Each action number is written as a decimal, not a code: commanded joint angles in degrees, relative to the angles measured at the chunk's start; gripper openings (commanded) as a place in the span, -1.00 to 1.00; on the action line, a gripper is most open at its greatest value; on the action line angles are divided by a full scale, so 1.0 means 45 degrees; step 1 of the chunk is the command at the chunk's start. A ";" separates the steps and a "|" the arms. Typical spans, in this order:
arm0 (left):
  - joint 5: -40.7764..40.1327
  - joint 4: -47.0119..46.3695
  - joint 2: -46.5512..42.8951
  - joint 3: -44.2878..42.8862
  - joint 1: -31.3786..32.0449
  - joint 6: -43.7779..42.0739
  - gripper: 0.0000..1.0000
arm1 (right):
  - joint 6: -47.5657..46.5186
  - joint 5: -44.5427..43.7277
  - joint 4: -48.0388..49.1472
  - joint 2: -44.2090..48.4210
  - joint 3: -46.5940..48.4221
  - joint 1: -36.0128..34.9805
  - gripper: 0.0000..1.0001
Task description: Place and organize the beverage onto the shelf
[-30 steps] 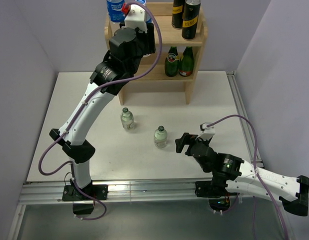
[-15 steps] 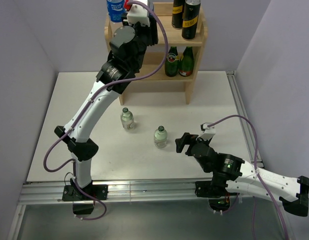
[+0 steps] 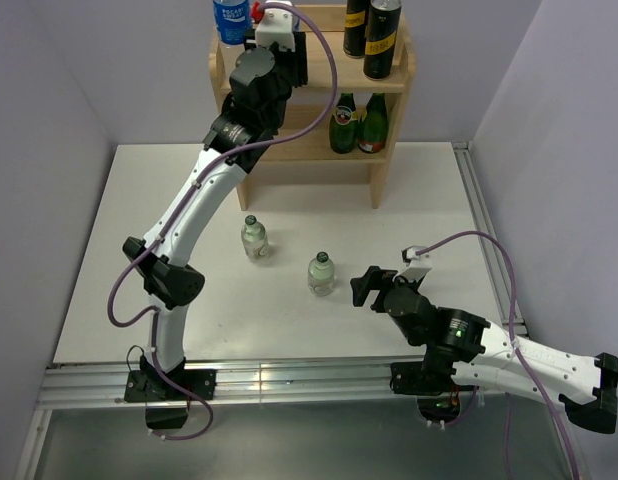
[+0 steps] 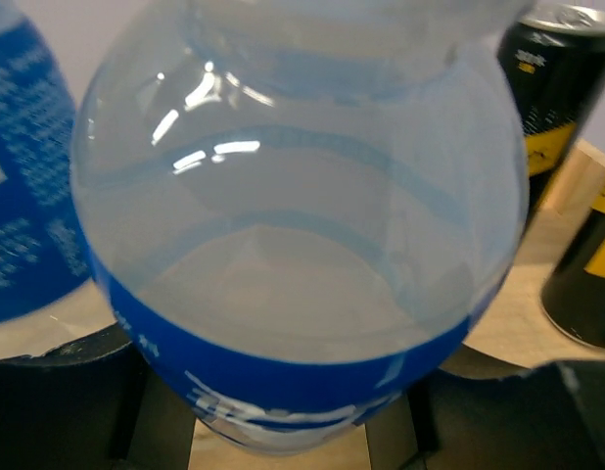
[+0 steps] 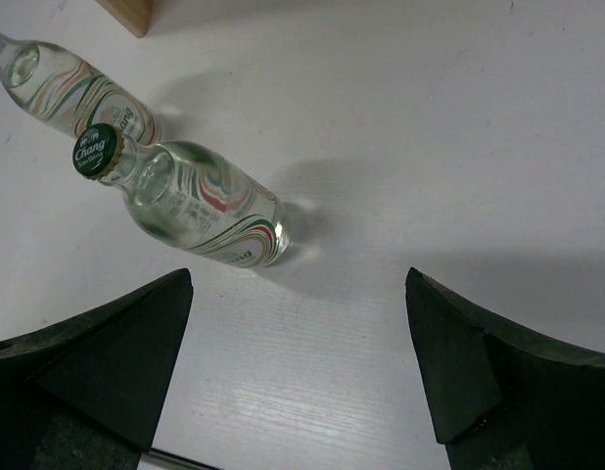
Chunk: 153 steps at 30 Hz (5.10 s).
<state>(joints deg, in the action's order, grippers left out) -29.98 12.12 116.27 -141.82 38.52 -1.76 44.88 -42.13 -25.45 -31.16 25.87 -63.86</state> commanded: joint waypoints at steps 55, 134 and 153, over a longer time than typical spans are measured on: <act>0.1056 -0.1931 0.1467 -0.0575 -0.1354 0.1758 0.80 | -0.0033 -0.0169 0.0422 0.0049 -0.0045 -0.0107 0.93; -0.4922 -0.4330 -1.0040 2.4152 0.4546 0.9144 0.84 | 0.0085 -0.0325 0.0305 -0.0381 0.0091 -0.0185 0.93; -0.2285 -1.0172 -0.4472 2.3392 0.0932 0.6154 0.78 | 0.0045 -0.0267 0.0305 -0.0537 0.0131 -0.0185 0.93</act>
<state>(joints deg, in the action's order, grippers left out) -42.19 -27.22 93.47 -33.89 43.77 29.12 44.93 -42.33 -25.32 -33.10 25.80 -64.36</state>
